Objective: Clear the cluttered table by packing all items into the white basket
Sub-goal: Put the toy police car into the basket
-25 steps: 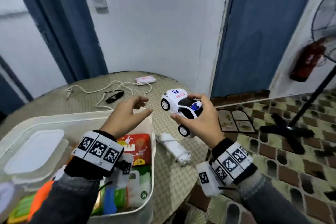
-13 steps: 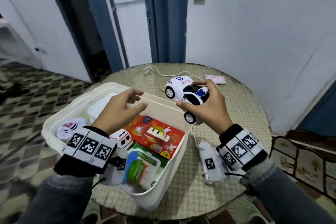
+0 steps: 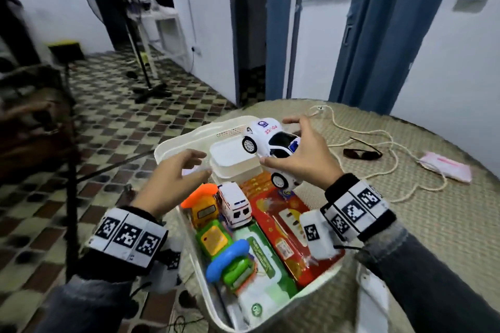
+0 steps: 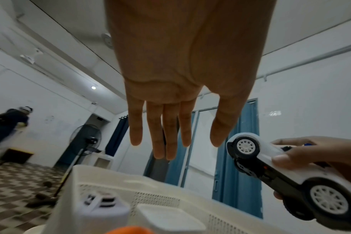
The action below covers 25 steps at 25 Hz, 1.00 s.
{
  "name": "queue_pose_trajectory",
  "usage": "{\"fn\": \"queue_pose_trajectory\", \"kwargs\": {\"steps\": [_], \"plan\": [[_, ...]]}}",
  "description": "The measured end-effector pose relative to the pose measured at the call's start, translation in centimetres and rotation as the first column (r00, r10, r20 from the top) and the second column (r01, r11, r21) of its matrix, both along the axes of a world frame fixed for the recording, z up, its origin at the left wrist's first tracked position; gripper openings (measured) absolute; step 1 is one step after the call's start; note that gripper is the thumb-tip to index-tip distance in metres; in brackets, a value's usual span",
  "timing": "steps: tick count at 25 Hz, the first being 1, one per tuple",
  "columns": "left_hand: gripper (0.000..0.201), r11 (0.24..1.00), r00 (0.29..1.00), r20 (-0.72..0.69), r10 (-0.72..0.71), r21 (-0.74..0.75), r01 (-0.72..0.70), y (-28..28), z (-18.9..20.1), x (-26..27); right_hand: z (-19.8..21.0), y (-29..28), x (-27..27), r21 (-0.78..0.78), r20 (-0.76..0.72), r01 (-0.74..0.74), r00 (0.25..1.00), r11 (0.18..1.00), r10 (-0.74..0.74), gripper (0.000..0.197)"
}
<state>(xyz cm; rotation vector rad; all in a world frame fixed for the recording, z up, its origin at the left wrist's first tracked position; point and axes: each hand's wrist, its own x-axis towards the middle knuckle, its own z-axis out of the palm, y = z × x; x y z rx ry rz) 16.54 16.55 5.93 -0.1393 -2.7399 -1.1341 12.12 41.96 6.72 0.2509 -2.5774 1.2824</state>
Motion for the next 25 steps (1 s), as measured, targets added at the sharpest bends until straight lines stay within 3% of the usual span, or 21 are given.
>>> {"fn": "queue_pose_trajectory", "kwargs": {"steps": [4,8,10,12,15,18,21,25], "plan": [[0.058,0.986,0.989,0.102,0.104,-0.144,-0.089,0.0,-2.8,1.8,-3.0,-0.5,-2.8,0.039,0.188,-0.005,0.982,0.999,-0.003,0.095],[0.065,0.944,0.950,0.146,0.276,-0.227,-0.240,0.8,-5.8,4.0,-6.3,-0.9,-3.7,0.116,0.343,-0.016,0.939,0.993,-0.024,0.097],[0.082,0.952,0.943,0.180,0.279,-0.178,-0.248,1.6,-7.1,5.1,-7.1,-0.7,-3.6,0.126,0.391,-0.040,0.920,0.991,-0.013,0.086],[0.090,0.956,0.941,0.169,0.294,-0.038,-0.292,2.4,-7.9,5.7,-7.4,-0.5,-3.3,0.179,0.435,-0.094,0.900,0.979,0.007,0.072],[0.084,0.865,0.872,0.160,0.462,0.137,-0.483,3.1,-8.2,6.0,-8.0,-0.2,-3.1,0.346,0.527,-0.221,0.850,0.912,0.005,0.068],[0.078,0.816,0.830,0.184,0.527,0.162,-0.554,3.2,-8.1,6.2,-9.3,-0.1,-2.8,0.403,0.635,-0.346,0.772,0.847,0.013,0.083],[0.078,0.812,0.837,0.184,0.516,0.208,-0.546,3.2,-8.1,6.3,-10.1,-0.2,-2.6,0.483,0.658,-0.424,0.753,0.766,0.002,0.109],[0.080,0.804,0.840,0.199,0.505,0.245,-0.542,3.2,-8.0,6.3,-9.3,-0.7,-1.9,0.474,0.734,-0.557,0.678,0.683,0.043,0.110]]}}
